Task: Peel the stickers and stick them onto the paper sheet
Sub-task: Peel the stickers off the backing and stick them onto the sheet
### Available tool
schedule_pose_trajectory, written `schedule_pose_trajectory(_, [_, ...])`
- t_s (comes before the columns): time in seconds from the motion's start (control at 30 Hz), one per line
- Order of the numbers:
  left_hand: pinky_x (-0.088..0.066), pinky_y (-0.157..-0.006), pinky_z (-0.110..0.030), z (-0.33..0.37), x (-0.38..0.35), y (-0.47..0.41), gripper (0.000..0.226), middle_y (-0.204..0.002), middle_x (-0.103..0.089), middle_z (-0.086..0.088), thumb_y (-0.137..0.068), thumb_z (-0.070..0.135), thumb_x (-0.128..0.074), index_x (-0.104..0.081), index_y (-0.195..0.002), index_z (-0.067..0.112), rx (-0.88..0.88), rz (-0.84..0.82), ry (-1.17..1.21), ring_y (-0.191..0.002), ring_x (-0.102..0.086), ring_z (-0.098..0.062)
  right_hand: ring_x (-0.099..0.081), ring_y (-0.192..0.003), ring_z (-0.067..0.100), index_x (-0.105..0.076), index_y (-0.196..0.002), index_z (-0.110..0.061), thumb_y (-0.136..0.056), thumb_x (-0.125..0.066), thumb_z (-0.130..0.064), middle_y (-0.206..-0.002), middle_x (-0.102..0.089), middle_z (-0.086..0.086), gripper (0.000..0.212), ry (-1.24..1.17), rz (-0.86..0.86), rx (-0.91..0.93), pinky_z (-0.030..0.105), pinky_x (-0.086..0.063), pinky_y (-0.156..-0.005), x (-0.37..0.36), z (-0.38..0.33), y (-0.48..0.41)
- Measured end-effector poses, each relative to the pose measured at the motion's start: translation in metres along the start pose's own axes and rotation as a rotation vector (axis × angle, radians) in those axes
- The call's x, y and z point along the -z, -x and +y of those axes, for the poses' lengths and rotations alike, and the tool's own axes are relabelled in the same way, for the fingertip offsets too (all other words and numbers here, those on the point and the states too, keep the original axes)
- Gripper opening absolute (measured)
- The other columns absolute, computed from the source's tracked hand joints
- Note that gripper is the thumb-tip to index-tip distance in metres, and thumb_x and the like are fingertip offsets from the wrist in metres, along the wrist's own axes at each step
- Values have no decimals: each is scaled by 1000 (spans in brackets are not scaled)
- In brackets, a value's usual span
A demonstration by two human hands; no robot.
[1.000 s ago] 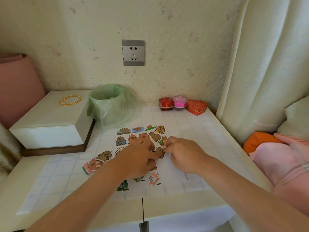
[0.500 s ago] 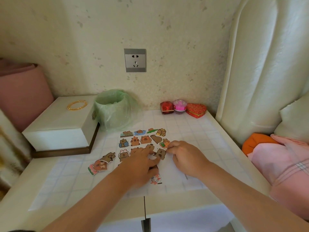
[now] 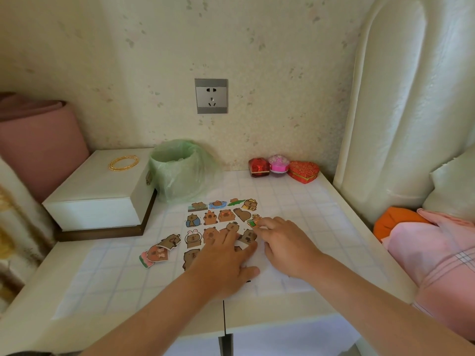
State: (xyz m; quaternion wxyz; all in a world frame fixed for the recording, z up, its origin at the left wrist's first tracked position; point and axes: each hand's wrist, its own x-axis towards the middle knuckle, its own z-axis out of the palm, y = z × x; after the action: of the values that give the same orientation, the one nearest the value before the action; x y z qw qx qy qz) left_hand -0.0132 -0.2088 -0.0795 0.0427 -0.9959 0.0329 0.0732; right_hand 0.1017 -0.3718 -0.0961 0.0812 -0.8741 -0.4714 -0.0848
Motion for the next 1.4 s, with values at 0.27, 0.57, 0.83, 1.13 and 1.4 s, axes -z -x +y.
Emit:
schedule_pose_trajectory(0.27, [-23,-117,-38,3,5,2,60,-163,-18,-7,-101,57,-30,-27,-155,31,28,-33,172,-150,-13,-24,-68,-94,18,-76,-111,-25,-75,-53,-14,-115,-73,-12,44,8,61,126,38,-56,-73,-1,4,8])
schedule_pose_trajectory(0.57, [-25,-117,-34,-20,-9,-15,74,-159,-31,8,-92,59,-14,-36,-152,23,-18,247,259,-148,-24,-14,-69,-96,19,-74,-117,-20,-80,-54,-7,-120,-72,-8,44,-32,76,163,34,-58,-82,-5,4,9])
schedule_pose_trajectory(0.83, [15,-120,-32,-9,-29,-24,78,-164,14,7,-96,68,-8,3,-158,23,-63,64,174,-150,18,-9,-70,-103,21,-78,-104,-16,-78,-55,-7,-114,-75,0,36,-114,119,40,37,-60,-83,-8,10,16])
schedule_pose_trajectory(1.13, [12,-122,-32,-5,-24,-20,66,-166,10,3,-103,54,-17,2,-158,21,-11,110,184,-151,15,-10,-41,-142,15,-46,-148,-12,-97,-17,-39,-154,-45,3,65,-63,-18,-4,38,-37,-115,-13,-6,17])
schedule_pose_trajectory(1.4, [4,-124,-38,0,-21,-13,65,-166,4,-4,-105,49,-15,-3,-158,13,66,97,99,-152,10,-14,-26,-148,4,-42,-151,-22,-104,-35,-32,-160,-33,-8,49,-82,-57,-28,37,-27,-119,-8,-3,18])
